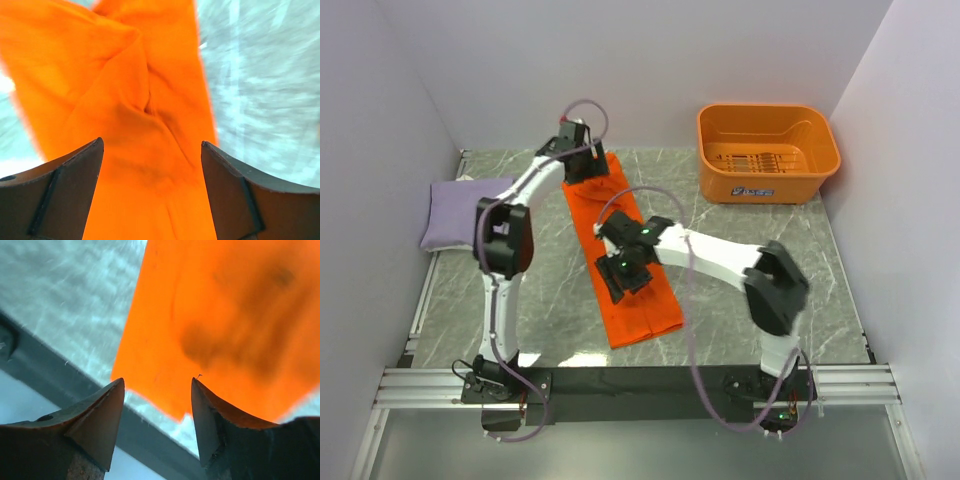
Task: Fold and stack the t-shirts
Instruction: Fold the tshirt
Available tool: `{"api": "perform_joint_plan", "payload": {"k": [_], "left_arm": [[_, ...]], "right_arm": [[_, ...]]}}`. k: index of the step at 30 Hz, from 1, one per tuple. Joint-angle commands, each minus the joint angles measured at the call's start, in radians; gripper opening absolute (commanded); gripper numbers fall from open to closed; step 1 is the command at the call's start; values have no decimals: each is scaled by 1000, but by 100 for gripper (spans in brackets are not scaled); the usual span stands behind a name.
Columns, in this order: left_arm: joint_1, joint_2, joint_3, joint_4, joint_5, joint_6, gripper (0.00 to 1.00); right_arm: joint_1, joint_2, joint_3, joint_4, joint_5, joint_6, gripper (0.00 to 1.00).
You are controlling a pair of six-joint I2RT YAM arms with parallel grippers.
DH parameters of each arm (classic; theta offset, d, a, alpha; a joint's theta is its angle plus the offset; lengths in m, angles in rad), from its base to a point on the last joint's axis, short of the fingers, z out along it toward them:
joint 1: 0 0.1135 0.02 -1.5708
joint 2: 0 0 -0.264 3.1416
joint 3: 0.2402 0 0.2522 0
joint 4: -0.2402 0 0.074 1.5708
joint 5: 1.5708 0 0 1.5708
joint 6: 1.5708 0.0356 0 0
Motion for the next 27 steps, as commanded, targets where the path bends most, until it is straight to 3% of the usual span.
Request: {"api": "perform_joint_plan", "payload": {"k": [1,4,8,12,16,22,27], "left_arm": [[-4,-300,-37,-9,-53,-68,84],[-19,-459,-156,-87,-77,-120,84],[-66,-671,-437,-177,-79,-193,84],[-201,-868,-713,-221,-70,-276,83],[-319,-1036,-1004,-241,2,-412,81],[-453,-1091,-1204,-166,65,-586,76],[-497,-958,-1174,-180,84,-582,75]], "right_arm": [[-22,-188,-93,29,107,62,63],[-65,-338,-224,56,153,97,65],[-148,-445,-380,99,126,117,65],[-216,-531,-540,148,85,134,65],[-228,-537,-598,159,65,132,63],[-228,-497,-660,196,34,154,60],[-227,-442,-643,179,32,152,54]]}}
